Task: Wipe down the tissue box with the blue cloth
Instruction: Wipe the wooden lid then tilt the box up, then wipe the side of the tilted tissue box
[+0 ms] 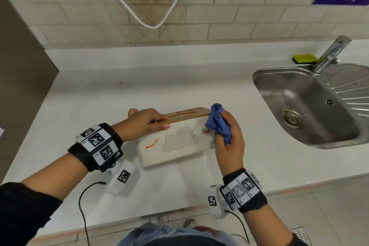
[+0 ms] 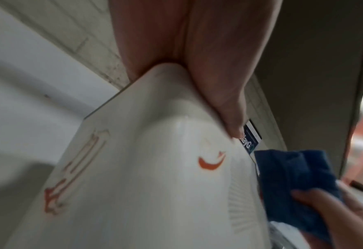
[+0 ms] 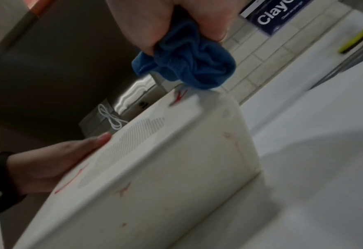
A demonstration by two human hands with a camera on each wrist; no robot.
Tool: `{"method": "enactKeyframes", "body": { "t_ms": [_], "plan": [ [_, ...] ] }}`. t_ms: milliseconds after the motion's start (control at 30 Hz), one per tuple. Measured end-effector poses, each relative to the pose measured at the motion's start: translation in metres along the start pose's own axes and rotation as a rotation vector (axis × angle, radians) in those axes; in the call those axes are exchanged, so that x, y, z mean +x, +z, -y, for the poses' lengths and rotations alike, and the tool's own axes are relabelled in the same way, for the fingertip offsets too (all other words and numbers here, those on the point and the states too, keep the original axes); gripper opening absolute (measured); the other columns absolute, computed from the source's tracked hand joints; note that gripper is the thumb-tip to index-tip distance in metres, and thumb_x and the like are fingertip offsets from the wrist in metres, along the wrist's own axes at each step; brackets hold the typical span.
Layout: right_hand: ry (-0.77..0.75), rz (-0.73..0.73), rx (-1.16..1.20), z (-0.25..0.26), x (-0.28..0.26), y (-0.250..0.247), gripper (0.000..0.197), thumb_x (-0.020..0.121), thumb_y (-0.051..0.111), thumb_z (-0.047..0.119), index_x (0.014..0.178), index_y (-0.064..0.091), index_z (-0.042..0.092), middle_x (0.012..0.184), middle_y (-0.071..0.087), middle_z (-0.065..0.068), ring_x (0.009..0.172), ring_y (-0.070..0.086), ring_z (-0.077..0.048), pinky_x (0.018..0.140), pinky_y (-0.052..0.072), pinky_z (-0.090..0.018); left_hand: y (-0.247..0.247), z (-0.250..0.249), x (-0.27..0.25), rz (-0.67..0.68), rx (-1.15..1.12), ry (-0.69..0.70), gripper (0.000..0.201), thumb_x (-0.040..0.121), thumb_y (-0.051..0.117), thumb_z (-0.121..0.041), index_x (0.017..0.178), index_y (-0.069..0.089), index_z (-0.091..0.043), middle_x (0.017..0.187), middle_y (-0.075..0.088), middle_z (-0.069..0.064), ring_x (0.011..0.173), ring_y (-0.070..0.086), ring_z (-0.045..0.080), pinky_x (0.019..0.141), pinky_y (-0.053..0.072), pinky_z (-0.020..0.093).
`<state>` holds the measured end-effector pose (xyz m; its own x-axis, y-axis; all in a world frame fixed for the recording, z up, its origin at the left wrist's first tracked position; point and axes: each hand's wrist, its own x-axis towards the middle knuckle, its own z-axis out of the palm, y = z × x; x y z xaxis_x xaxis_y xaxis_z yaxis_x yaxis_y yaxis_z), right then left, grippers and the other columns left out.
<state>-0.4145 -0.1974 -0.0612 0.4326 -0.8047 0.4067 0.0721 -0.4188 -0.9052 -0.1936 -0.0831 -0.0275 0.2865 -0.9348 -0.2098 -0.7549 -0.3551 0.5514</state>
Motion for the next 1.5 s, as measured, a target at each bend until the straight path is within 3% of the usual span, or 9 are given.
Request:
{"method": "enactKeyframes", "body": {
  "t_ms": [200, 467, 600, 833, 966, 1100, 1233, 1333, 1500],
  "plan": [
    [-0.209, 0.339, -0.617, -0.025, 0.014, 0.016, 0.050, 0.083, 0.033, 0.015, 0.132, 0.043, 0.017, 0.145, 0.034, -0.007, 0.134, 0.022, -0.027, 0.107, 0.022, -0.038, -0.017, -0.002, 0.011, 0.085, -0.031, -0.037, 0.070, 0.061, 0.028, -0.076, 0.105, 0.063, -0.034, 0.108, 0.063, 0.002, 0.107, 0.053, 0.008, 0.098, 0.016, 0.040],
    [-0.346, 0.491, -0.780, -0.043, -0.010, -0.041, 0.048, 0.066, 0.069, -0.011, 0.110, 0.062, 0.007, 0.121, 0.062, -0.018, 0.109, 0.058, -0.035, 0.091, 0.050, -0.048, -0.025, -0.008, 0.012, 0.128, -0.108, -0.093, 0.016, 0.076, 0.038, -0.060, 0.084, 0.052, -0.057, 0.109, 0.067, -0.003, 0.103, 0.055, 0.010, 0.107, 0.016, 0.038],
    [-0.250, 0.343, -0.469, 0.002, 0.003, -0.060, 0.027, 0.076, 0.045, 0.008, 0.080, 0.071, 0.011, 0.084, 0.071, -0.011, 0.085, 0.061, -0.009, 0.088, 0.044, -0.012, -0.027, -0.006, 0.014, 0.120, -0.083, -0.116, 0.012, 0.091, 0.041, -0.047, 0.091, 0.053, -0.051, 0.111, 0.066, -0.005, 0.102, 0.051, 0.007, 0.100, 0.014, 0.034],
    [-0.530, 0.559, -0.091, 0.038, -0.011, 0.066, 0.028, 0.079, 0.060, -0.001, 0.102, 0.061, 0.015, 0.117, 0.061, -0.006, 0.113, 0.051, -0.024, 0.098, 0.041, -0.034, -0.030, 0.000, 0.018, 0.254, -0.227, -0.095, 0.036, 0.089, 0.042, -0.049, 0.110, 0.061, -0.027, 0.108, 0.057, -0.012, 0.100, 0.050, 0.002, 0.097, 0.034, 0.027],
    [-0.603, 0.544, -0.242, 0.009, -0.008, 0.104, 0.022, 0.081, 0.060, 0.007, 0.101, 0.064, 0.014, 0.111, 0.068, -0.009, 0.113, 0.046, -0.025, 0.093, 0.039, -0.039, -0.032, 0.006, 0.018, 0.360, -0.408, -0.121, 0.032, 0.093, 0.042, -0.038, 0.072, 0.059, -0.020, 0.073, 0.061, -0.010, 0.068, 0.055, 0.003, 0.074, 0.040, 0.023],
    [-0.578, 0.572, -0.348, -0.009, -0.015, 0.119, 0.023, 0.081, 0.053, 0.010, 0.097, 0.069, 0.007, 0.112, 0.068, -0.013, 0.114, 0.043, -0.024, 0.103, 0.028, -0.030, -0.029, 0.012, 0.022, 0.339, -0.426, -0.114, 0.037, 0.094, 0.041, -0.035, 0.072, 0.053, -0.007, 0.067, 0.056, -0.001, 0.060, 0.050, 0.005, 0.068, 0.041, 0.023],
    [-0.592, 0.632, -0.272, -0.012, -0.016, 0.109, 0.015, 0.082, 0.058, 0.013, 0.090, 0.068, 0.008, 0.107, 0.070, -0.014, 0.113, 0.048, -0.023, 0.099, 0.035, -0.033, -0.026, 0.017, 0.027, 0.317, -0.389, -0.099, 0.040, 0.093, 0.042, -0.038, 0.104, 0.063, -0.006, 0.109, 0.065, 0.004, 0.091, 0.057, 0.011, 0.081, 0.044, 0.014],
    [-0.576, 0.731, -0.189, -0.007, -0.024, 0.087, 0.007, 0.084, 0.060, 0.010, 0.086, 0.067, 0.008, 0.101, 0.071, -0.014, 0.109, 0.052, -0.021, 0.099, 0.037, -0.031, -0.024, 0.018, 0.026, 0.265, -0.334, -0.084, 0.037, 0.094, 0.042, -0.032, 0.121, 0.056, -0.012, 0.112, 0.053, -0.008, 0.102, 0.051, 0.009, 0.066, 0.036, -0.006],
    [-0.384, 1.053, -0.192, 0.011, -0.024, 0.053, 0.026, 0.066, 0.049, -0.004, 0.071, 0.071, 0.007, 0.079, 0.074, -0.010, 0.088, 0.062, -0.019, 0.091, 0.042, -0.023, -0.020, 0.018, 0.022, 0.306, -0.401, -0.015, 0.040, 0.088, 0.044, -0.046, 0.107, 0.064, -0.016, 0.102, 0.068, 0.001, 0.083, 0.062, 0.009, 0.074, 0.045, 0.020]
  ]
}}
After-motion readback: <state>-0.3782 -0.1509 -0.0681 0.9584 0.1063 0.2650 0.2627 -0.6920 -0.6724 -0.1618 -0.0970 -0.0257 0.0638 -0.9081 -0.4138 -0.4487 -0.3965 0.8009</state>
